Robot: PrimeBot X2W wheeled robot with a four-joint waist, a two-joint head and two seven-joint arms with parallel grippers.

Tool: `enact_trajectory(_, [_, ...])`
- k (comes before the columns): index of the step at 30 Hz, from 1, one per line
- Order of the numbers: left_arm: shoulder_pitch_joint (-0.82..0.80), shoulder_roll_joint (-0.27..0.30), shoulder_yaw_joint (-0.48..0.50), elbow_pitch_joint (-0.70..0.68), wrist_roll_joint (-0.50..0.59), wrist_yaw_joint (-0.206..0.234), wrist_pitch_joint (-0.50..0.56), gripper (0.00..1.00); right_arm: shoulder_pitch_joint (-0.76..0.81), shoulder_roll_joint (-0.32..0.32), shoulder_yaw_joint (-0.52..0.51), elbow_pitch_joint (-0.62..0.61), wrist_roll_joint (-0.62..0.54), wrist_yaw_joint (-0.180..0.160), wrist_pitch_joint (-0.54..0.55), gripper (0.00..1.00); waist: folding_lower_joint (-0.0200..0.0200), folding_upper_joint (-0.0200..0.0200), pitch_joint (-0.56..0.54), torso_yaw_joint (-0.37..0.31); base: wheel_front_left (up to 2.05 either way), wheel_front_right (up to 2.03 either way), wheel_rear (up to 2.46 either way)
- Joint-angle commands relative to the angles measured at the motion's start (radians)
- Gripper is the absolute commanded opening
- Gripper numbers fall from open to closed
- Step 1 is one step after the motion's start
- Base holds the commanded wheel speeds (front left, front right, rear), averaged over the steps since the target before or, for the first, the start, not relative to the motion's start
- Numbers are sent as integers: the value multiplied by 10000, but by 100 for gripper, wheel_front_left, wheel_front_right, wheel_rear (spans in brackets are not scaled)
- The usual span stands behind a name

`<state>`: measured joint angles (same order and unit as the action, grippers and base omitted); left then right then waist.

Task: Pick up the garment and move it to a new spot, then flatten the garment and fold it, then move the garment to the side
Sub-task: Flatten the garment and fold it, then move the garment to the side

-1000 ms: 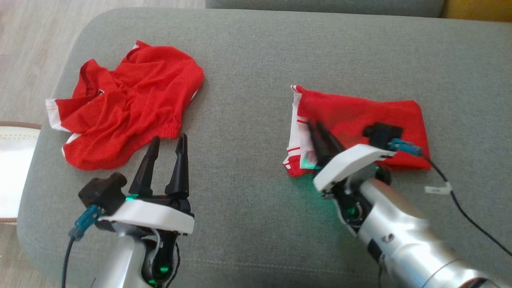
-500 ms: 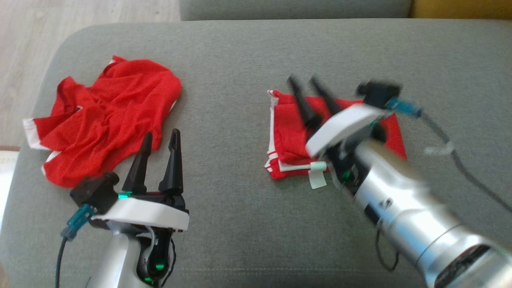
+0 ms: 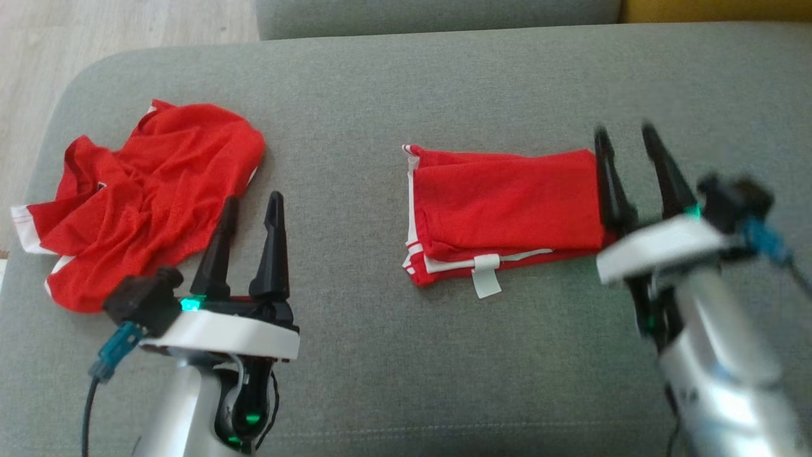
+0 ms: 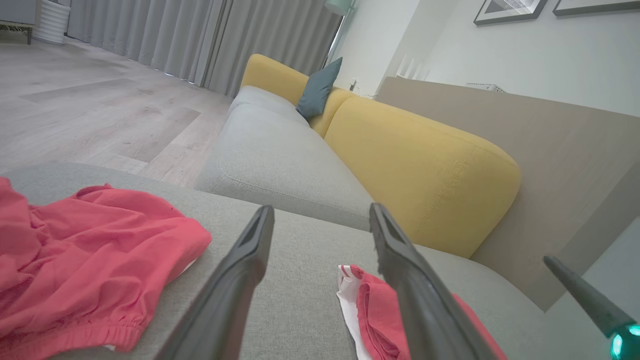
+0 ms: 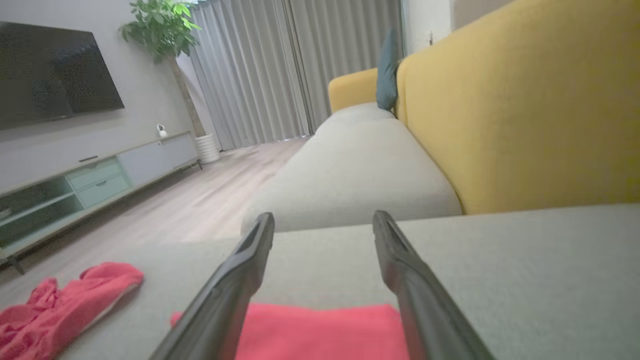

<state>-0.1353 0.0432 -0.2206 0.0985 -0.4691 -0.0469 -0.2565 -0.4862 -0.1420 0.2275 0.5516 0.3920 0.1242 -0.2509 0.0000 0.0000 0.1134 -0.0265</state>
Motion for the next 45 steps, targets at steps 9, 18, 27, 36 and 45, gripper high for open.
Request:
enact_trajectory(9, [-196, 70, -35, -294, 353, -6, -53, 100, 2204, 840, -1449, -2164, -1572, 65, 166, 100, 0, 0, -27, -67, 0, 0, 0])
enact_trajectory(18, [-309, 70, -99, -351, 356, -16, -53, 100, 2411, 914, -2028, -2557, -1611, 65, 1052, 100, 0, 0, 211, -30, 0, 0, 0])
enact_trajectory(27, [-542, 70, -250, -231, 354, -96, -53, 100, 1356, 916, -2675, -973, -938, 65, 1852, 100, 0, 0, 837, 278, 0, 0, 0])
enact_trajectory(36, [-824, 70, -178, -146, 459, -148, -53, 100, 346, 917, -2516, 987, -630, 65, 1837, 100, 0, 0, 1362, 590, 0, 0, 0])
enact_trajectory(45, [-952, 70, 34, -128, 586, -183, -53, 100, -653, 917, -1733, 2926, -198, 65, 1326, 0, 0, 0, 1663, 551, 0, 0, 0])
